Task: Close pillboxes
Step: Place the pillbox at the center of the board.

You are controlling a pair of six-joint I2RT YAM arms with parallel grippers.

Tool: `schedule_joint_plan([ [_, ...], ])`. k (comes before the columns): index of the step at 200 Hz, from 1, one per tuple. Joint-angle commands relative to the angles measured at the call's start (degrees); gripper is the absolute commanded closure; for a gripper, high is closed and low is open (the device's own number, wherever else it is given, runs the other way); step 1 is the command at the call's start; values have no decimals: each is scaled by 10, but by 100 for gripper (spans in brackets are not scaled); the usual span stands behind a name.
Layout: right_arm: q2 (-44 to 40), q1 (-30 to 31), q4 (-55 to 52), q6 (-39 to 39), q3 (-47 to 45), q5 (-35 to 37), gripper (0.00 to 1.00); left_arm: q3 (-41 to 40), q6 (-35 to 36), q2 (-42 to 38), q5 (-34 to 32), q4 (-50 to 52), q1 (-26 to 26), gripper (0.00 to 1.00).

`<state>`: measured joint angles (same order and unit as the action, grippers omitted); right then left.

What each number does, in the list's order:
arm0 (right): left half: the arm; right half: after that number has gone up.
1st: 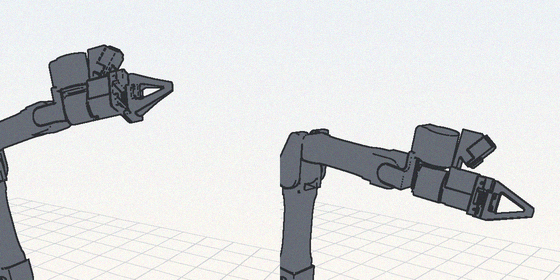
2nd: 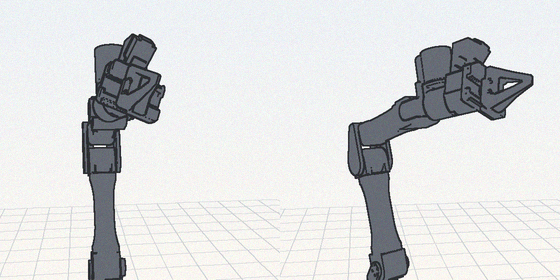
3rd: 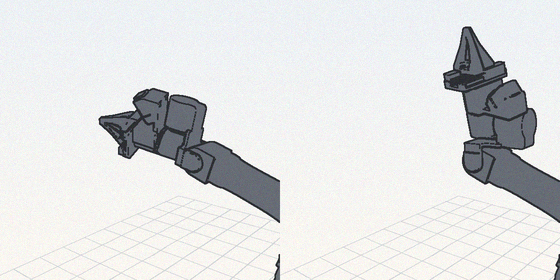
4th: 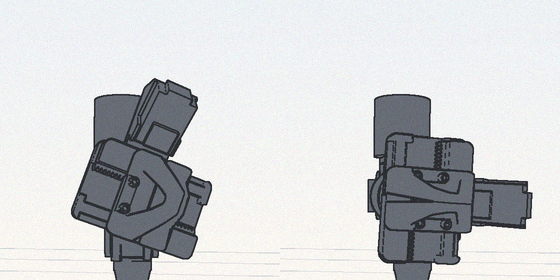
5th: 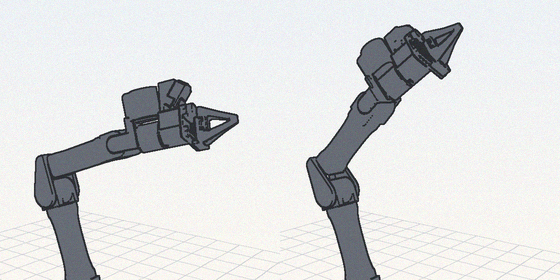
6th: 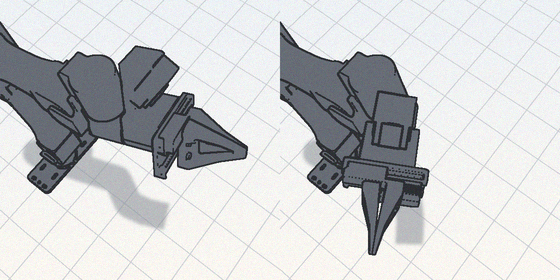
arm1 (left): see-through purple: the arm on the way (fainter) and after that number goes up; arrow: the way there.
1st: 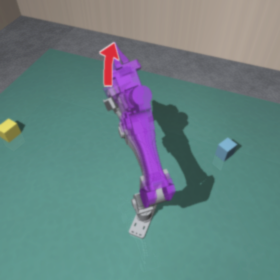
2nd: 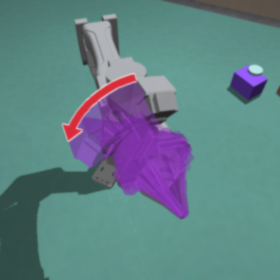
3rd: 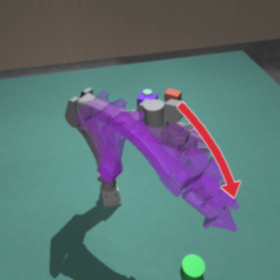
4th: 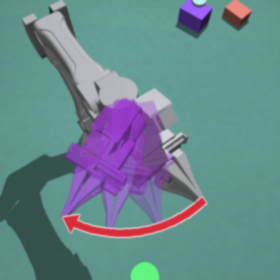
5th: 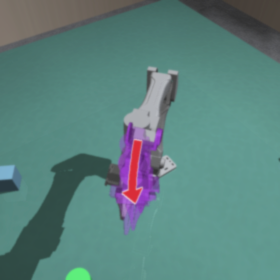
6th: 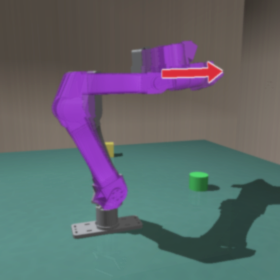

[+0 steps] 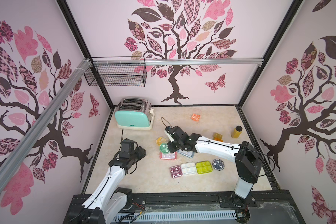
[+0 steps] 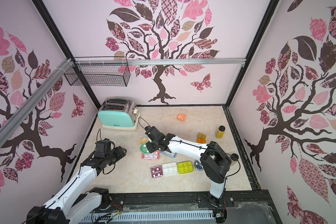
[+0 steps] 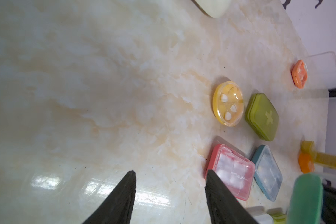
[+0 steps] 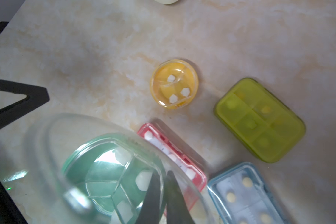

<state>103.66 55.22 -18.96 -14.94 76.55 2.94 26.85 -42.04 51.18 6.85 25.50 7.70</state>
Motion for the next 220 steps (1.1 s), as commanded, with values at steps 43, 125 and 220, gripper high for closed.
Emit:
schedule_joint_plan([
  [43,55,87,3,3,22,53,94,-72,-108,-98,110,-32,-11,42],
  [125,101,101,20,-50,32,95,94,-108,-96,-150,125,30,-2,46],
  [220,136,86,38,-84,27,101,94,-99,-66,-88,93,-6,54,50],
])
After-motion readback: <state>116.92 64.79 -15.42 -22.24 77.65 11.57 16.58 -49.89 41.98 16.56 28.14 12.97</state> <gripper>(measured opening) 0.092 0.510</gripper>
